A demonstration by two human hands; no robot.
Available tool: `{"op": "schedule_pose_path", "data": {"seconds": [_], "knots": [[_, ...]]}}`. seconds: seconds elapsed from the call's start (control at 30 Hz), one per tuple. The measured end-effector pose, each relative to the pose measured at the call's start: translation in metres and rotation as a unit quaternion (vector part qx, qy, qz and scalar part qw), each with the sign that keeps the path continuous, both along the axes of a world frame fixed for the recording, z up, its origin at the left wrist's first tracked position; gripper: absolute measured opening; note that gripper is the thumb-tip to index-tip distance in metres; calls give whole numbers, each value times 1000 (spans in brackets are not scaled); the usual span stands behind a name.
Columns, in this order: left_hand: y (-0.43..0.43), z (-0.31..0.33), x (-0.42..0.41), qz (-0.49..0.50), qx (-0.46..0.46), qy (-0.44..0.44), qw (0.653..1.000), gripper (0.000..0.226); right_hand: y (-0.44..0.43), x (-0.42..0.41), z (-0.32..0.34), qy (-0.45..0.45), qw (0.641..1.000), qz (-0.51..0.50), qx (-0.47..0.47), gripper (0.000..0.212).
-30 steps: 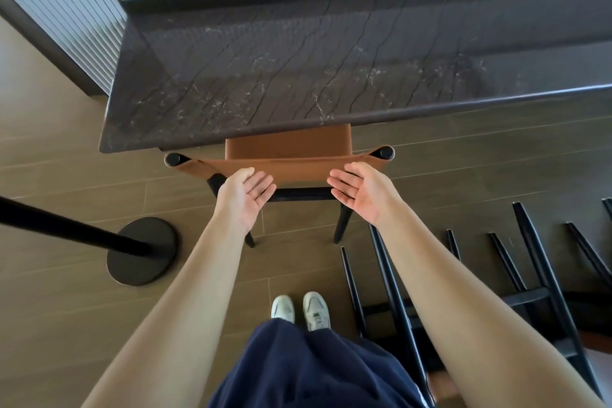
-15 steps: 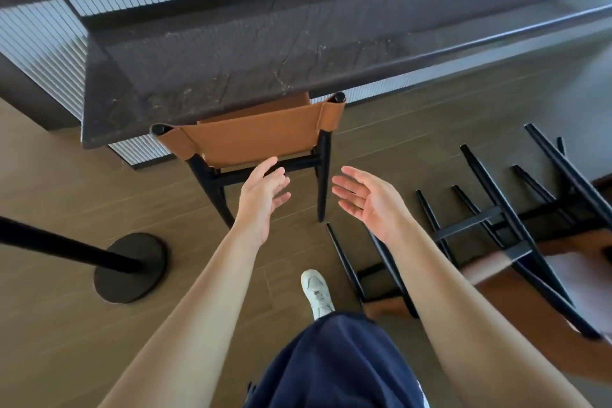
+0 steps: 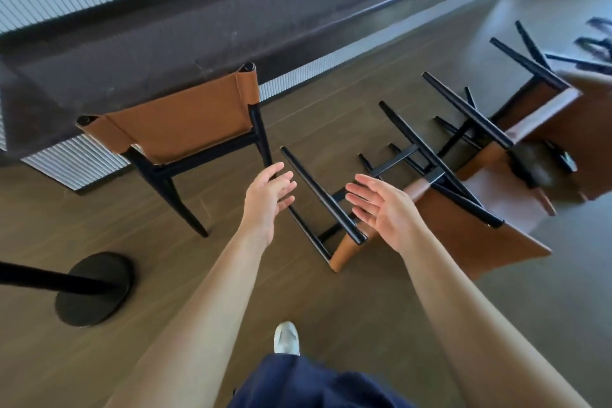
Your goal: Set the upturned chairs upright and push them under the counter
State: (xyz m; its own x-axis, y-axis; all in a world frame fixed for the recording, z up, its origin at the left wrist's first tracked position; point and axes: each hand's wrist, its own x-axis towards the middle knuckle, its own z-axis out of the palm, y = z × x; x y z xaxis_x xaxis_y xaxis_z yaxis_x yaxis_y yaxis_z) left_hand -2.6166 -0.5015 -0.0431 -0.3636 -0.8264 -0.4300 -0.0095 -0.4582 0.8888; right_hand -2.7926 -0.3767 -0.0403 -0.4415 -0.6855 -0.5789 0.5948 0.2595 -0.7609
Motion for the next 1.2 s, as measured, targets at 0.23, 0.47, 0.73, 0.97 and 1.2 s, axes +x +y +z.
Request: {"op": "schedule_pose_path", "data": {"seconds": [0.23, 0.47, 0.73, 0.97, 1.2], "knots": [[120, -1, -79, -44, -1, 15, 999, 26, 141, -61, -5, 18, 999, -31, 6, 25], [245, -8, -163, -68, 30, 29, 997, 26, 265, -137, -6, 37, 996, -77, 25, 26], [294, -12, -239, -124, -11, -5, 992, 25, 335, -203, -13, 24, 989, -142, 23, 26], [302, -26, -336, -141, -1, 1, 990, 24, 351, -293, -19, 28, 986, -165, 28, 23], [307, -29, -428, -162, 14, -8, 987, 27, 351, -385, -18, 29, 985, -165, 42, 24]]}}
